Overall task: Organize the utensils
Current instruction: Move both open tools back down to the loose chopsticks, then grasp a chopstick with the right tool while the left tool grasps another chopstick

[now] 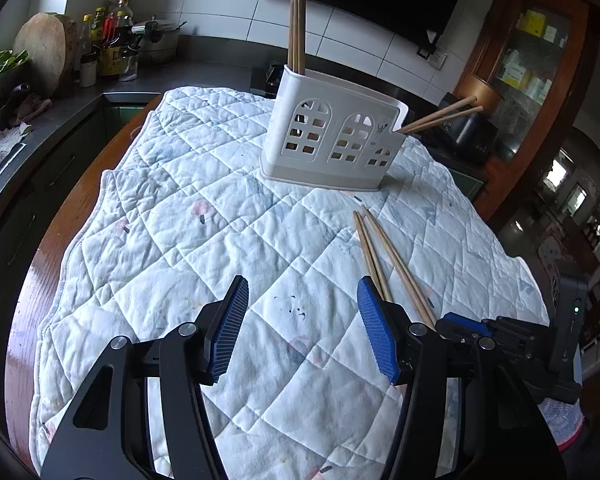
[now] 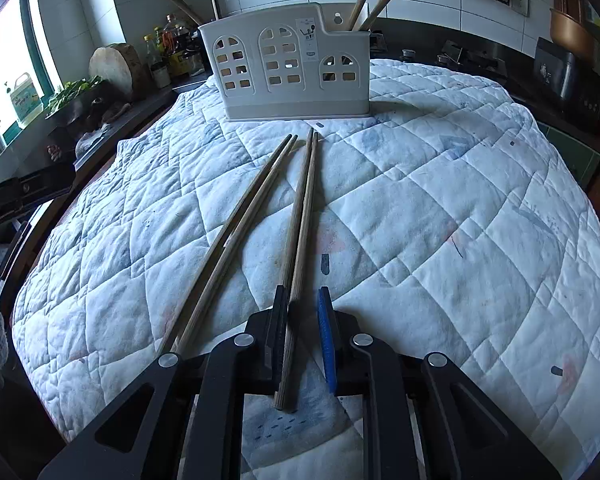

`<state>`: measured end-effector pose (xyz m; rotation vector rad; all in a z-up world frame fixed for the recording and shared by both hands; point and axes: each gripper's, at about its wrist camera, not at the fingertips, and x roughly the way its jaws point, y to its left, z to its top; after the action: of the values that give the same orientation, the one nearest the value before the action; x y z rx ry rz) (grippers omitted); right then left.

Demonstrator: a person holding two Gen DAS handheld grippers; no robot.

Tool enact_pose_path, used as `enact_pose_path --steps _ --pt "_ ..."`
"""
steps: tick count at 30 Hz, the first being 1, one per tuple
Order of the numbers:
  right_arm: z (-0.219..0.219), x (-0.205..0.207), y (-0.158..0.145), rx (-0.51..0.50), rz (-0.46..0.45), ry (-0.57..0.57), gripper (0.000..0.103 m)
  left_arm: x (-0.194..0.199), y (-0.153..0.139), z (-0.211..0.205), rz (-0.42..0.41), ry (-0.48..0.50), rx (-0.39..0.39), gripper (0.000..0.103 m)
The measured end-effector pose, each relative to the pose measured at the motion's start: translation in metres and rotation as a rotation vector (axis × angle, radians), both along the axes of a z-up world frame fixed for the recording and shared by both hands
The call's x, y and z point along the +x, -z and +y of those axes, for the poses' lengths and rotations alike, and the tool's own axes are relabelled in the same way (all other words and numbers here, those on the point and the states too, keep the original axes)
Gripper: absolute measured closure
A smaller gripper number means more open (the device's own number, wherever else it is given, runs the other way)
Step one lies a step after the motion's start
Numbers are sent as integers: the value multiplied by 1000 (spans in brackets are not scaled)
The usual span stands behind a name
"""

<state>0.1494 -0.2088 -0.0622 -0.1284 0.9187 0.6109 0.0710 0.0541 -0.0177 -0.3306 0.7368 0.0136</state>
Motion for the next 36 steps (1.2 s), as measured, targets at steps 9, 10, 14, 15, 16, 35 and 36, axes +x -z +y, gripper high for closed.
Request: enact_pose_path --steps 9,10,14,15,16,35,36 --pt "2 2 4 -17 -3 -2 89 3 19 -19 48 46 -9 46" --pt "3 2 6 -26 -2 -4 89 3 21 -21 54 51 -10 46" --pt "8 0 9 -52 -30 -9 92 5 29 -30 76 70 -11 46" --pt "7 1 9 -49 -30 -6 94 5 30 -32 80 74 -13 46" --pt "5 1 9 -43 -28 -3 95 6 32 -35 85 79 -13 46" --pt "-23 3 10 44 -4 27 96 33 55 -88 190 122 9 66" --pt "-24 3 11 53 1 27 96 34 55 -90 192 122 21 66"
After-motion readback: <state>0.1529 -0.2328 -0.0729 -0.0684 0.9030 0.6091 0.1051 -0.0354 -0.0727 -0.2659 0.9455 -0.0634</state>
